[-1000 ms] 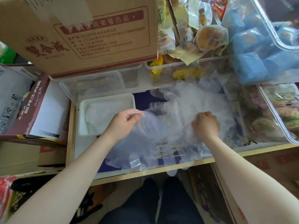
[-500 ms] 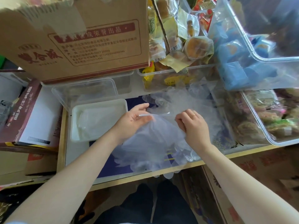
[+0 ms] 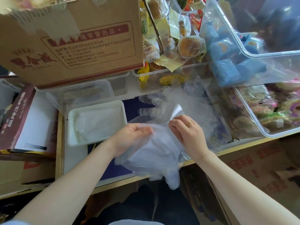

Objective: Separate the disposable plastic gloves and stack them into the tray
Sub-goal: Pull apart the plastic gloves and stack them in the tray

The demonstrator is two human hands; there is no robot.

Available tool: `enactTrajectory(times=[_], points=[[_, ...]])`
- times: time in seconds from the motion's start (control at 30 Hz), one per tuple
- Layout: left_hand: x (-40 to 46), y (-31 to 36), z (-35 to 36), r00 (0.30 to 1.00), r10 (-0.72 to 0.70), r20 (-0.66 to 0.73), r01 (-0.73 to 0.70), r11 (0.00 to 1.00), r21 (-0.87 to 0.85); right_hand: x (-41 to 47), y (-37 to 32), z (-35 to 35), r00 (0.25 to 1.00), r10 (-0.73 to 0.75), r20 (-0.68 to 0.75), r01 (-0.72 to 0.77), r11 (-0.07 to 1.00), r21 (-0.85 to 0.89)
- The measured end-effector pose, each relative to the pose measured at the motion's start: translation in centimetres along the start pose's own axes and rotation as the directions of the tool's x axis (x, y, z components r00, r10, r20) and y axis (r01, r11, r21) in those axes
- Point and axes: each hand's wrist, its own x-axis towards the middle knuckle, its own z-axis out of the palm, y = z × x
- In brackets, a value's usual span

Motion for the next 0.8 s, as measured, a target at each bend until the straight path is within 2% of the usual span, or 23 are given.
enactTrajectory(times=[0.07,0.13,0.2,0.27,0.33,0.47,0.6,0.63,0.67,0.7,0.73,0.8], points=[[0.0,-0.7,-0.4,0.994,-0.097,0.047,0.103,0.986,-0.135,0.1,0.0,0.0,0.986,0.162,-0.032,-0.155,0.975,0.158],[-0.1,-0.9,-0.7,0.985,-0.129,0.112,0.158,0.939,-0.305,0.3,0.3,0.0,0.971,0.236,-0.031,-0.221,0.943,0.250],[0.0,-0.7,-1.0,0.988,-0.116,0.100,0.147,0.899,-0.411,0.4,0.4,0.0,0.980,0.199,0.017,-0.197,0.952,0.235],[0.4,-0.6,-1.1,0.996,-0.083,0.027,0.086,0.887,-0.454,0.2,0.3,0.2,0.993,0.091,0.079,-0.102,0.984,0.149],[0.7,-0.3,-1.2,0.998,-0.025,-0.058,0.000,0.913,-0.407,-0.4,0.4,0.6,0.990,0.024,0.140,-0.034,0.997,0.075],[0.6,-0.3,-1.2,0.993,0.068,-0.097,-0.097,0.934,-0.344,-1.4,1.1,1.4,0.983,-0.012,0.184,0.020,0.999,-0.043],[0.8,-0.5,-0.8,0.965,0.150,-0.214,-0.169,0.983,-0.071,-1.7,1.6,2.4,0.972,-0.110,0.209,0.103,0.994,0.045],[0.8,-0.5,-0.7,0.962,0.172,-0.212,-0.188,0.981,-0.054,-1.7,1.8,2.6,0.976,-0.057,0.212,0.038,0.995,0.092],[0.7,-0.3,-0.8,0.961,0.192,-0.199,-0.206,0.977,-0.053,-1.5,1.9,2.7,0.973,0.067,0.219,-0.105,0.980,0.167],[0.4,-0.1,-0.8,0.961,0.210,-0.178,-0.223,0.973,-0.054,-1.1,2.0,2.5,0.938,0.238,0.251,-0.304,0.914,0.270],[0.1,0.2,-1.0,0.960,0.235,-0.151,-0.244,0.969,-0.042,-0.4,1.9,2.1,0.859,0.398,0.321,-0.502,0.777,0.380],[-0.4,0.7,-1.3,0.955,0.286,-0.083,-0.284,0.958,0.032,1.4,1.9,1.2,0.672,0.554,0.491,-0.735,0.416,0.536]])
